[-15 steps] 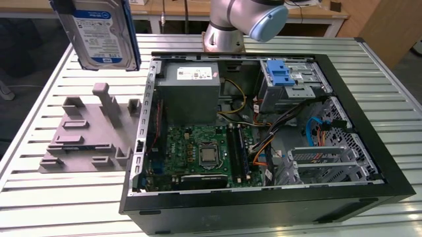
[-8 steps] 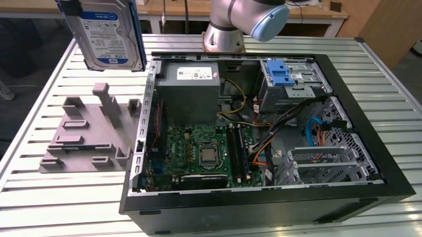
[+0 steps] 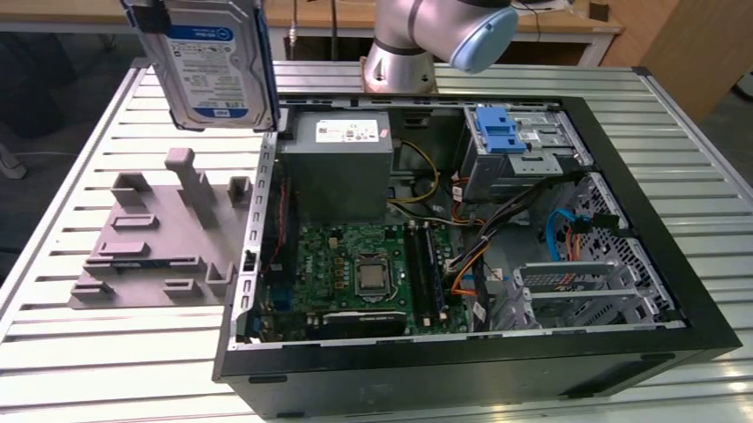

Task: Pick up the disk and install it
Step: 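Pick up the disk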

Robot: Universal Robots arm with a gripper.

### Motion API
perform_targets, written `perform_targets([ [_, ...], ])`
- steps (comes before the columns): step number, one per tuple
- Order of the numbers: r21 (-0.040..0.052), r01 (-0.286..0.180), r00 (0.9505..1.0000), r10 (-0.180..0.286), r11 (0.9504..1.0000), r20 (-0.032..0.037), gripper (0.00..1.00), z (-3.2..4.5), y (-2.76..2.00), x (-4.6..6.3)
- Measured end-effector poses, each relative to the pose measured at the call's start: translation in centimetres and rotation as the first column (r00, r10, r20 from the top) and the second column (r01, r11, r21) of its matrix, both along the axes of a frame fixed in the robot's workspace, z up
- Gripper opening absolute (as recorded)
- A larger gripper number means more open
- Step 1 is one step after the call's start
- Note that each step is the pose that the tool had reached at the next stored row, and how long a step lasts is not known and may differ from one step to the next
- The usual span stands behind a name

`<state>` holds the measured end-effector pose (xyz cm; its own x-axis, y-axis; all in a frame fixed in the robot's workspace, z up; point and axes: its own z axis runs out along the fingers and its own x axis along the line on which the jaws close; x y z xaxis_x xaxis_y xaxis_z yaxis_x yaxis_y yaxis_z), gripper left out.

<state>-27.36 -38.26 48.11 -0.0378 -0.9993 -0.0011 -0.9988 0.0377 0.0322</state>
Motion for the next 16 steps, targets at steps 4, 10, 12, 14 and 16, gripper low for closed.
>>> perform_targets([
  [4, 0.0, 0.0, 1.0, 0.0, 1.0, 0.0, 0.36, -0.04, -0.15, 1.0],
  [10, 0.0, 0.0, 1.0, 0.0, 1.0, 0.0001, 0.36, -0.09, -0.34, 2.4],
  [12, 0.0, 0.0, 1.0, 0.0, 1.0, 0.0, 0.36, -0.1, -0.41, 2.9],
  [14, 0.0, 0.0, 1.0, 0.0, 1.0, 0.0, 0.36, -0.11, -0.49, 3.3],
  [16, 0.0, 0.0, 1.0, 0.0, 1.0, 0.0001, 0.36, -0.13, -0.57, 3.7],
])
